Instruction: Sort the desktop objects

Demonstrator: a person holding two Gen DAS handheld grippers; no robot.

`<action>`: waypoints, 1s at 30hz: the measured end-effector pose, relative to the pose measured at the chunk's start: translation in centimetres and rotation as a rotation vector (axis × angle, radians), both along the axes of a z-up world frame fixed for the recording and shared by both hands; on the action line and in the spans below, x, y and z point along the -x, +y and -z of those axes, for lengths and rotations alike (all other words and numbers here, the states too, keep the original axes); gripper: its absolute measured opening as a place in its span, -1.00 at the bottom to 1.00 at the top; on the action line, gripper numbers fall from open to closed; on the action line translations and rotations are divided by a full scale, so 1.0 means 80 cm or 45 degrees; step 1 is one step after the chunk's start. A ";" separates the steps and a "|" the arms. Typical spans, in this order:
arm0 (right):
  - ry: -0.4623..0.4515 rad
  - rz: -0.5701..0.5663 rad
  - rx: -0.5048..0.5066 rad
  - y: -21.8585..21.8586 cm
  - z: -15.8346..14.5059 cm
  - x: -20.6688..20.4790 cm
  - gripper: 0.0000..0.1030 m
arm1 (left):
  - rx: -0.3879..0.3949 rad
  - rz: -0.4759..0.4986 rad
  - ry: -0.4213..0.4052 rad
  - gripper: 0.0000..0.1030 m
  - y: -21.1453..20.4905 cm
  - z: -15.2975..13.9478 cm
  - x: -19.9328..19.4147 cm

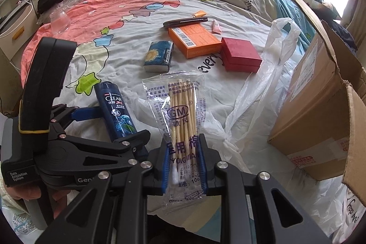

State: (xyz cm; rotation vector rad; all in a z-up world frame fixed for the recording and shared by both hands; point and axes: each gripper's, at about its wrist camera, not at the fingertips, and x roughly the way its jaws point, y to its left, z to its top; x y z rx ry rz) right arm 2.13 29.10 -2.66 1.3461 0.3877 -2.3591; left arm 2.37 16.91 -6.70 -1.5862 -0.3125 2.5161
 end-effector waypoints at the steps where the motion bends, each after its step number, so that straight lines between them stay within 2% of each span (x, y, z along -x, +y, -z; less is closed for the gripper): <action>1: -0.001 0.000 0.001 0.000 0.000 0.000 -0.60 | -0.005 0.021 0.012 0.86 0.000 0.000 0.000; 2: -0.003 0.000 0.003 -0.001 0.001 0.001 -0.60 | -0.011 0.035 0.021 0.85 -0.002 0.001 0.000; 3: -0.004 0.000 0.005 -0.002 0.001 0.001 -0.60 | -0.012 0.042 0.032 0.76 -0.003 0.002 0.001; 4: -0.004 -0.001 0.005 -0.003 0.001 0.001 -0.60 | 0.002 0.042 0.050 0.48 -0.005 0.001 0.000; 7: -0.002 -0.004 0.002 -0.006 0.000 -0.001 -0.60 | 0.020 0.135 0.064 0.01 -0.007 -0.003 0.000; 10: 0.002 -0.003 0.003 -0.008 -0.002 -0.002 -0.60 | 0.074 0.187 0.083 -0.16 -0.007 -0.007 -0.003; 14: 0.005 0.003 0.009 -0.011 -0.004 -0.002 -0.60 | 0.075 0.243 0.079 -0.25 -0.011 -0.010 -0.008; 20: -0.004 0.004 0.014 -0.015 -0.001 -0.001 -0.60 | 0.126 0.270 0.049 -0.18 -0.004 0.001 -0.003; 23: -0.008 0.007 0.010 -0.016 0.001 -0.001 -0.60 | 0.171 0.275 0.079 -0.17 0.005 0.001 -0.005; 30: -0.011 0.026 0.022 -0.010 0.001 0.002 -0.60 | 0.119 0.328 0.113 -0.36 -0.005 -0.011 -0.007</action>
